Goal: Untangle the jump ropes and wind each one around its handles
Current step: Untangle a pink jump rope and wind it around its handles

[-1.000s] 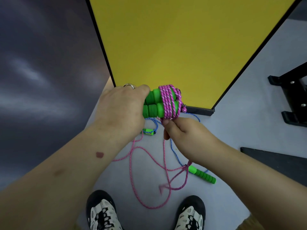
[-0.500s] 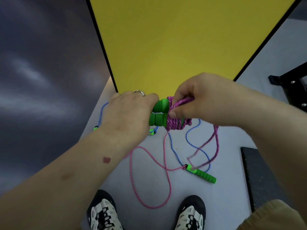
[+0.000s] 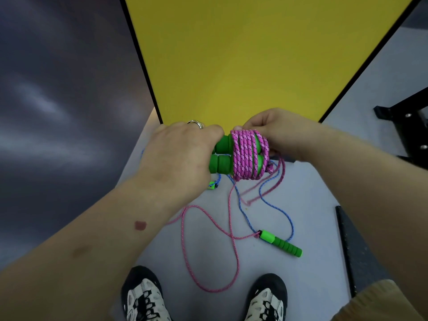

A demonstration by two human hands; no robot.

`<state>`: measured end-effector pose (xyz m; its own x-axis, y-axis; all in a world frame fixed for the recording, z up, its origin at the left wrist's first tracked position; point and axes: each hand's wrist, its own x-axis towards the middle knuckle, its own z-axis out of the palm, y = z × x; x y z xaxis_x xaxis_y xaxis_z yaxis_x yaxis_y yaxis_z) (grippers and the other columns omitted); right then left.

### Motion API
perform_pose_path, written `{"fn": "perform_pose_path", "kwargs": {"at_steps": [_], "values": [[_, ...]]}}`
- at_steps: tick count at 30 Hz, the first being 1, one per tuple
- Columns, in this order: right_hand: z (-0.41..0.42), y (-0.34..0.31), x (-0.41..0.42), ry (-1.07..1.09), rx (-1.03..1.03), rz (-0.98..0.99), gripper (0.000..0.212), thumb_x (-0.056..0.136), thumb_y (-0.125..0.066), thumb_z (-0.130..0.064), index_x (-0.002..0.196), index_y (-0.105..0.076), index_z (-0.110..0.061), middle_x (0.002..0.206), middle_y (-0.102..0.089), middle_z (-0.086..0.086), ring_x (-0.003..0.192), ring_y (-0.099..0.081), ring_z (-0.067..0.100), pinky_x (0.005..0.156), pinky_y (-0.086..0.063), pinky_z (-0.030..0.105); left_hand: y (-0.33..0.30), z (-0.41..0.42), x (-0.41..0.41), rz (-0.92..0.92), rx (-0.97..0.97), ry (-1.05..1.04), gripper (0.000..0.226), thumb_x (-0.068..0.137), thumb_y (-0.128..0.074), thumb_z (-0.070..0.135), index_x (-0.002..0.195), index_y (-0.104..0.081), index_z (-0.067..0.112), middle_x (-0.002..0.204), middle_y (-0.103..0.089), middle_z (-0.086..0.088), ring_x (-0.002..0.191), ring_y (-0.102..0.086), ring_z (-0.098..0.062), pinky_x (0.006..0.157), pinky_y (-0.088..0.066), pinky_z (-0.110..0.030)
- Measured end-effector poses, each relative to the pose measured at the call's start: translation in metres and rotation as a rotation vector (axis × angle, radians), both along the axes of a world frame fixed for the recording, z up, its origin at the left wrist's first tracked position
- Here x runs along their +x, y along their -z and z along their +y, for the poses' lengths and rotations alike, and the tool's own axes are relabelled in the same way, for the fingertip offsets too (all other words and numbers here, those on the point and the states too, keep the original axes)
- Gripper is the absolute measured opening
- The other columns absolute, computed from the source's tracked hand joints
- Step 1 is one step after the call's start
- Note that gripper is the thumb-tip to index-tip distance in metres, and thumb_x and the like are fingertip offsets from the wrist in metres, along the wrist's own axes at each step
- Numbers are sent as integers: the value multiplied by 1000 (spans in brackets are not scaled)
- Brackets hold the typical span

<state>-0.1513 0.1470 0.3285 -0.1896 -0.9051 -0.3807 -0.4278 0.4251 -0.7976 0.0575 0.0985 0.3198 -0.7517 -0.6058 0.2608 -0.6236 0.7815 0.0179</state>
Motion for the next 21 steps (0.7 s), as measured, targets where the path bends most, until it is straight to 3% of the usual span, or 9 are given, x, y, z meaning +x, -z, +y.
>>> {"fn": "perform_pose_path", "kwargs": {"at_steps": [2,4,7,9,11,15,19,21], "values": [[7,16,4,-41,38,101,20,88,-57,6,79,-70,-7,64,-57,14,56,-44,17,57,-39,29,-1,-2,2,7,5,-14,33,67,-68,18,84,-41,29,77,-51,5,78,-54,-30,64,-25,-35],[15,24,12,-60,80,227,17,85,-52,14,85,-61,-1,69,-57,15,64,-49,19,54,-43,28,-1,-3,3,1,1,-30,33,66,-65,13,84,-41,28,77,-51,5,79,-55,-31,63,-23,-35],[31,33,31,-89,97,214,19,94,-51,-3,78,-57,-13,69,-53,4,64,-47,17,52,-39,25,2,-3,3,2,3,-59,34,66,-66,12,86,-43,28,78,-51,5,78,-54,-30,63,-24,-35],[41,39,47,-122,96,191,33,102,-47,-28,74,-62,-21,67,-52,-1,60,-46,14,55,-38,25,1,-4,2,8,9,-85,34,67,-69,15,88,-46,28,79,-51,5,78,-54,-29,63,-25,-35],[50,42,60,-122,85,202,44,104,-40,-44,75,-63,-21,61,-48,0,48,-42,9,47,-35,18,1,-6,3,9,7,-107,35,66,-70,15,90,-47,28,79,-51,5,80,-55,-30,64,-25,-34],[66,30,81,-109,56,246,48,105,-35,-49,76,-61,-20,45,-45,-9,40,-43,2,43,-30,16,4,-8,6,-4,-21,-119,37,66,-70,13,87,-44,28,77,-47,4,79,-56,-32,64,-24,-35],[73,-3,89,-151,-11,322,45,103,-37,-50,83,-61,-18,58,-49,-4,52,-46,8,54,-39,30,8,-9,5,-39,0,-126,38,65,-68,13,90,-44,28,83,-54,2,86,-59,-32,65,-26,-35],[70,-21,87,-167,-58,351,40,101,-45,-46,80,-56,-14,59,-47,-2,52,-42,13,52,-37,33,10,-9,4,-57,16,-129,38,66,-69,15,94,-47,29,87,-57,2,88,-59,-31,66,-27,-35]]}}
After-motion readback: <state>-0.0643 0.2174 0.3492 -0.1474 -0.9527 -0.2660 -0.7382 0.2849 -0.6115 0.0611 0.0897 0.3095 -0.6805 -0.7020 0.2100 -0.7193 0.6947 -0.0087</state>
